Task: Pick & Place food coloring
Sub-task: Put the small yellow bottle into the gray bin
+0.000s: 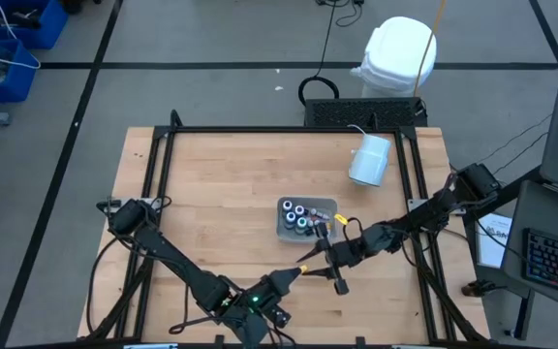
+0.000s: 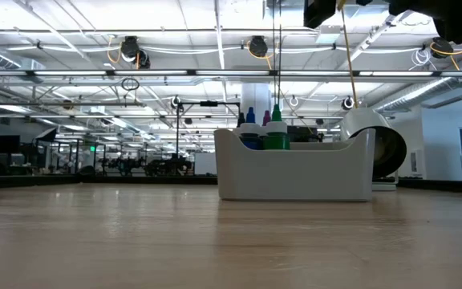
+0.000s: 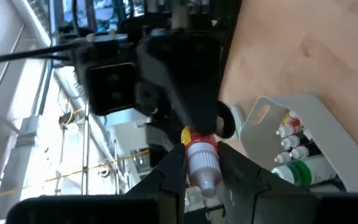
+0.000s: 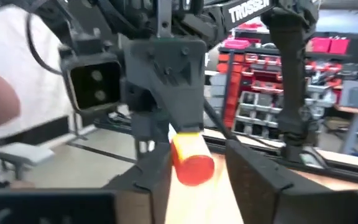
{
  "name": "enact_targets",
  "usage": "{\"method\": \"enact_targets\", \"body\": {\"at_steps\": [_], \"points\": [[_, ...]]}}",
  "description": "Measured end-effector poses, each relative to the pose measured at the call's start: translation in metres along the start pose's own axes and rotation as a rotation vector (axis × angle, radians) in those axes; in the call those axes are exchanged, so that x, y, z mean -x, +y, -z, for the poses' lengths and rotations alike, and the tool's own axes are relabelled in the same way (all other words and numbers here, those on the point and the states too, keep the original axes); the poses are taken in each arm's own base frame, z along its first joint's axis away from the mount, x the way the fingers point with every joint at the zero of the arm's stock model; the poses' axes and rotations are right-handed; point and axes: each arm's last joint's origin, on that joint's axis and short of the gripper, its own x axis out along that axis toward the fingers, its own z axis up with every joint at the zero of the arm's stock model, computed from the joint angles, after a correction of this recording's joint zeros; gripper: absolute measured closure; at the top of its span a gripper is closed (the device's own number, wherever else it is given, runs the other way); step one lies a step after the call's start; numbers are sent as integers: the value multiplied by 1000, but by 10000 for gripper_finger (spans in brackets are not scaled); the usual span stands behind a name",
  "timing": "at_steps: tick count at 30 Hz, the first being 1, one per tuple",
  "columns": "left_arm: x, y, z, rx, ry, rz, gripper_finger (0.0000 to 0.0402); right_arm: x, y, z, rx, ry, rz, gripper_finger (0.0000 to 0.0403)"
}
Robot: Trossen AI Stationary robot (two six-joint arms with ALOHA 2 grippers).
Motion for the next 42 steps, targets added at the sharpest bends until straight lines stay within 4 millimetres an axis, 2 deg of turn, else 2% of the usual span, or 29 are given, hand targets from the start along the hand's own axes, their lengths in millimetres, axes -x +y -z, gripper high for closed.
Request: {"method": "enact_targets", "body": {"at_steps": [7, 14, 20, 24, 28, 32, 37, 42], "points": [[2, 1, 0, 51, 36, -23, 327, 2, -3, 2, 85, 64, 101, 208], [9, 1, 0, 49, 83, -52, 328, 16, -4, -8, 96, 224, 184, 199], [21, 19, 14, 154, 70, -36, 328, 45, 19, -27, 139, 341, 253, 215], [21, 39, 28, 267, 58, -28, 328, 63, 41, -31, 305, 358, 427, 235], [5, 74, 56, 463, 56, -38, 328, 74, 56, -36, 414, 362, 568, 258], [-21, 102, 89, 647, -15, 19, 328, 78, 66, -38, 444, 354, 542, 275], [-69, 122, 135, 829, -68, 96, 328, 79, 68, -40, 448, 347, 537, 288], [-119, 136, 179, 999, -139, 296, 329, 82, 65, -40, 471, 370, 668, 296]]}}
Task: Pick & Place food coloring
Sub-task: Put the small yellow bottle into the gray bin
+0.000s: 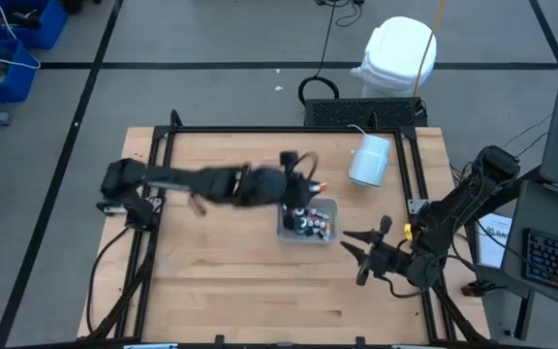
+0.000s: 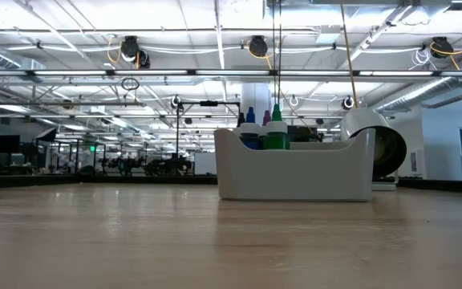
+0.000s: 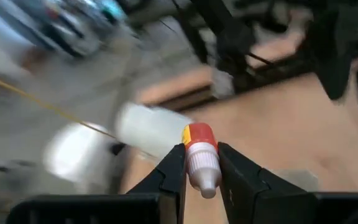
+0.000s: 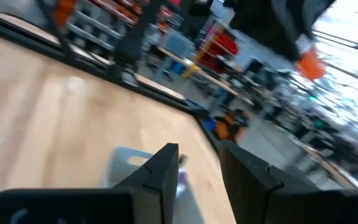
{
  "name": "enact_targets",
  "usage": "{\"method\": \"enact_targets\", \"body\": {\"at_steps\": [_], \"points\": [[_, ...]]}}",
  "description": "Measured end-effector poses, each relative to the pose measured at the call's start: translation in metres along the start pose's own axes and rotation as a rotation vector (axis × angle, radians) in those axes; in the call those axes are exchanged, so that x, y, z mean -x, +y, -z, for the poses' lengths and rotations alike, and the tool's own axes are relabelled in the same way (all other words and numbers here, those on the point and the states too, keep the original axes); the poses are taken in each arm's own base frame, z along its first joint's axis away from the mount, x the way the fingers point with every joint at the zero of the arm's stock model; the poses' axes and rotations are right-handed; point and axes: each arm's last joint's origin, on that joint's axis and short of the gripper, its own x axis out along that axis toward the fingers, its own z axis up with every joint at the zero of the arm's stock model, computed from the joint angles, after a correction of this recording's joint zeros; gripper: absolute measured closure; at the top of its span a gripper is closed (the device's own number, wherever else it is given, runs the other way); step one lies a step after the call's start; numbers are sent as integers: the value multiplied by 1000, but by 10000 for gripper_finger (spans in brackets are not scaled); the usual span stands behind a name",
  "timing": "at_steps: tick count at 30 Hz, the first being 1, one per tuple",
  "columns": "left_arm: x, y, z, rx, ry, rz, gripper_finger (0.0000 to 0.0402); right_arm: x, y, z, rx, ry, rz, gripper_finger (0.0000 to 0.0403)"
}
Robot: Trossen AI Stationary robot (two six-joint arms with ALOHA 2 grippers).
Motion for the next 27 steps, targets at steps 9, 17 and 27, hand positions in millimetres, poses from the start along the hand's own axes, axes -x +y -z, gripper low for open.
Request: {"method": "enact_targets", "body": {"at_steps": [9, 17, 27], "points": [[-72, 39, 47, 47, 318, 289, 329, 5, -3, 7, 56, 77, 192, 307], [-106, 7, 70, -55, 456, 470, 329, 1, -13, 3, 70, 107, 260, 318], [-129, -28, 71, -33, 365, 553, 329, 12, -36, 12, -15, 85, 248, 355]]}}
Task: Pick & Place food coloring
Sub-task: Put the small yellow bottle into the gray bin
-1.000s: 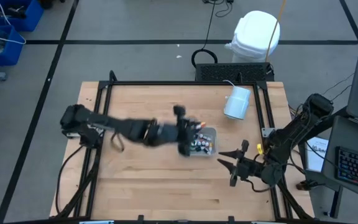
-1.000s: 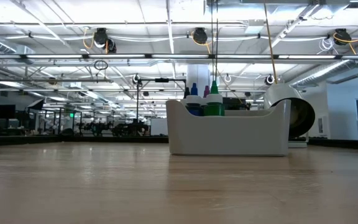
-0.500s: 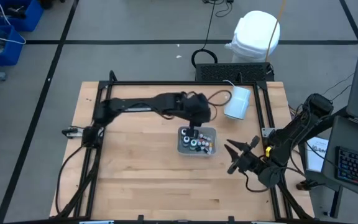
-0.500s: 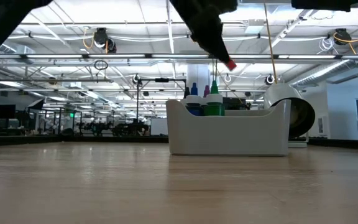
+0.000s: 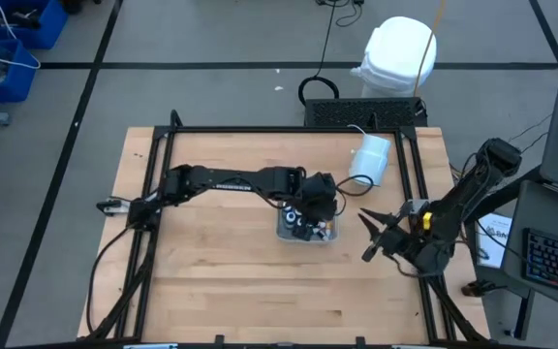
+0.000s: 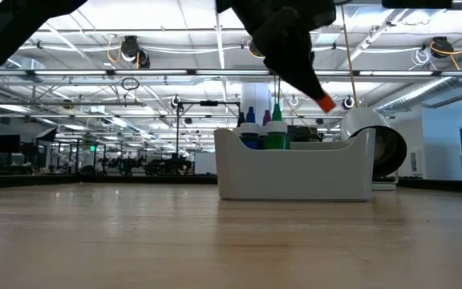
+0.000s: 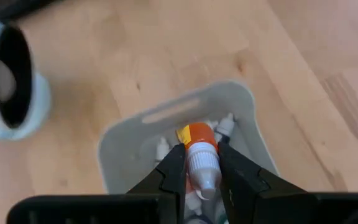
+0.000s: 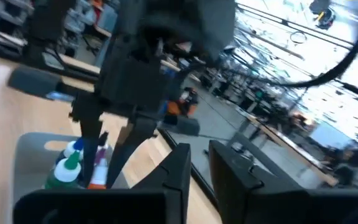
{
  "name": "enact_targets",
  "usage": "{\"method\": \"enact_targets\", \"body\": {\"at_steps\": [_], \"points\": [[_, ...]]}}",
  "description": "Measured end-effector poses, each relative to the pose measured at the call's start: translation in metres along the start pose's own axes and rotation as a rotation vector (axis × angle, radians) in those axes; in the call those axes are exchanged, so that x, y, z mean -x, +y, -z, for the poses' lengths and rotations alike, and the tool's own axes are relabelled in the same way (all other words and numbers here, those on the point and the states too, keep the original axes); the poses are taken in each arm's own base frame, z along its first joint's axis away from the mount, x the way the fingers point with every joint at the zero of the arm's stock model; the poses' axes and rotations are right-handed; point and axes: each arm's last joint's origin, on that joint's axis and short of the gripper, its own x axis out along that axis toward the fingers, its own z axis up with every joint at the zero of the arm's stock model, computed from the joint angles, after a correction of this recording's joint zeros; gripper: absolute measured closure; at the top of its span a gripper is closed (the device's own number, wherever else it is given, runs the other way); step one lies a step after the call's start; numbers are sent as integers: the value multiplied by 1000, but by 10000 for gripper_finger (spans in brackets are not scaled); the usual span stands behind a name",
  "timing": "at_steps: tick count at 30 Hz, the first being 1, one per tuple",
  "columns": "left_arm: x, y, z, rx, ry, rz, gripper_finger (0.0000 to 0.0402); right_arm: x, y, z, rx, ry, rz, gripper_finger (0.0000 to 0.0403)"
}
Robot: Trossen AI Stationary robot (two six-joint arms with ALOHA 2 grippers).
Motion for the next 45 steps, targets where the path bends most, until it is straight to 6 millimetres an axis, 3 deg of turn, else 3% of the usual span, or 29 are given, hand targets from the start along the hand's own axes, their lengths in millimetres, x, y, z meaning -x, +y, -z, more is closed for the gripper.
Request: {"method": "enact_targets", "body": {"at_steps": [4, 10, 18, 25, 35, 41, 45], "points": [[-7, 1, 5, 20, 29, 17, 329, 10, -13, 16, -41, -37, -72, 375], [-6, 7, 8, 75, 30, 9, 329, 15, -32, 33, -241, -226, -390, 401], [-5, 4, 13, 78, 103, -5, 329, 6, -42, 51, -294, -209, -271, 399], [-20, -29, 9, 2, 183, 5, 329, 6, -43, 50, -295, -216, -274, 399], [-4, -64, -28, -317, 73, -53, 325, 5, -43, 51, -327, -211, -276, 399], [25, -70, -59, -357, -48, -172, 331, 5, -43, 51, -322, -211, -275, 399], [46, -60, -72, -379, -128, -284, 331, 5, -43, 50, -328, -211, -276, 399]]}}
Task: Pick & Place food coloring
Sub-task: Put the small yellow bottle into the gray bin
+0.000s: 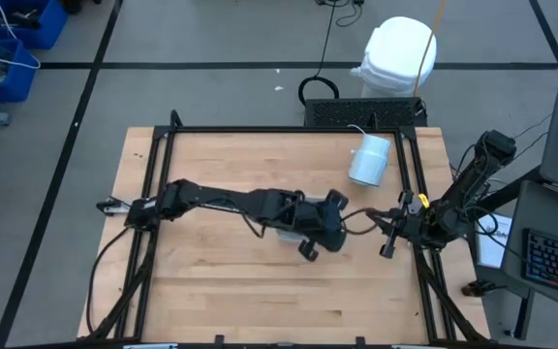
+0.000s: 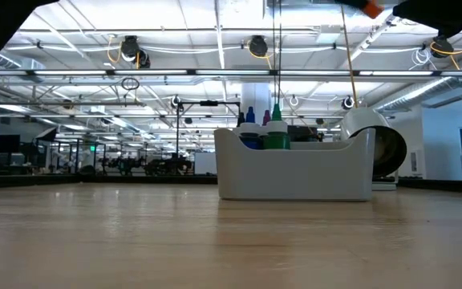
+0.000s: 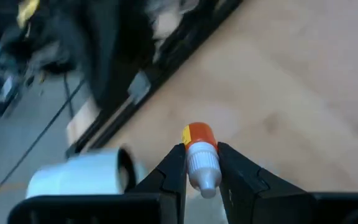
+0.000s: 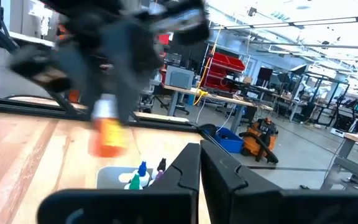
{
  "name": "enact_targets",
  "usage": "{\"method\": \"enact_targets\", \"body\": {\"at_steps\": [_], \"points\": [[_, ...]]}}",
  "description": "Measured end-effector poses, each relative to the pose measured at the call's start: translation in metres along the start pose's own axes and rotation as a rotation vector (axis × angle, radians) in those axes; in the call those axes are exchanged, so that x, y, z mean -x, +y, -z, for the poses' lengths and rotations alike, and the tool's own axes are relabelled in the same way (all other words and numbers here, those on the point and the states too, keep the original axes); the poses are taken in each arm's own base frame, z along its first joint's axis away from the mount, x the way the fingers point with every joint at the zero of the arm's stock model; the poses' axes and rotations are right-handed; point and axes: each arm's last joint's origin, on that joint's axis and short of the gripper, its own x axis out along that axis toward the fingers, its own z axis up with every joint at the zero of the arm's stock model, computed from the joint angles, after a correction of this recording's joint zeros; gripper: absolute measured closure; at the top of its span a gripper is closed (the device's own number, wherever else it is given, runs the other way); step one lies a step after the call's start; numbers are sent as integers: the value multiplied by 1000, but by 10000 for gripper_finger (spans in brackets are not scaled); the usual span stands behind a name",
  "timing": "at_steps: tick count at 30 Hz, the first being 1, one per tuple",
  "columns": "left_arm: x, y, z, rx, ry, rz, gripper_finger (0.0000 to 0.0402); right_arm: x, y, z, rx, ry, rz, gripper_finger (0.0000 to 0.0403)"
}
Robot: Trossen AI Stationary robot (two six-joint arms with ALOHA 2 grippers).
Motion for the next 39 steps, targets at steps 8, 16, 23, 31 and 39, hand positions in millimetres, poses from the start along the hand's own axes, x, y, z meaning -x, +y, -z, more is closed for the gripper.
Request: {"method": "enact_targets", "body": {"at_steps": [8, 16, 23, 31, 39], "points": [[-13, 27, 37, 169, 24, 99, 331, 0, 0, 0, 10, 2, 2, 399], [-47, 11, 62, 225, 134, 170, 331, 0, 0, 0, 32, 2, 2, 399], [-84, -8, 85, 228, 239, 235, 331, 0, 0, 0, 29, 1, 2, 399], [-88, 1, 95, 231, 255, 206, 331, 0, 0, 0, 26, 1, 2, 399], [-98, 6, 113, 233, 268, 261, 331, 0, 1, 1, 13, 5, -1, 399]]}}
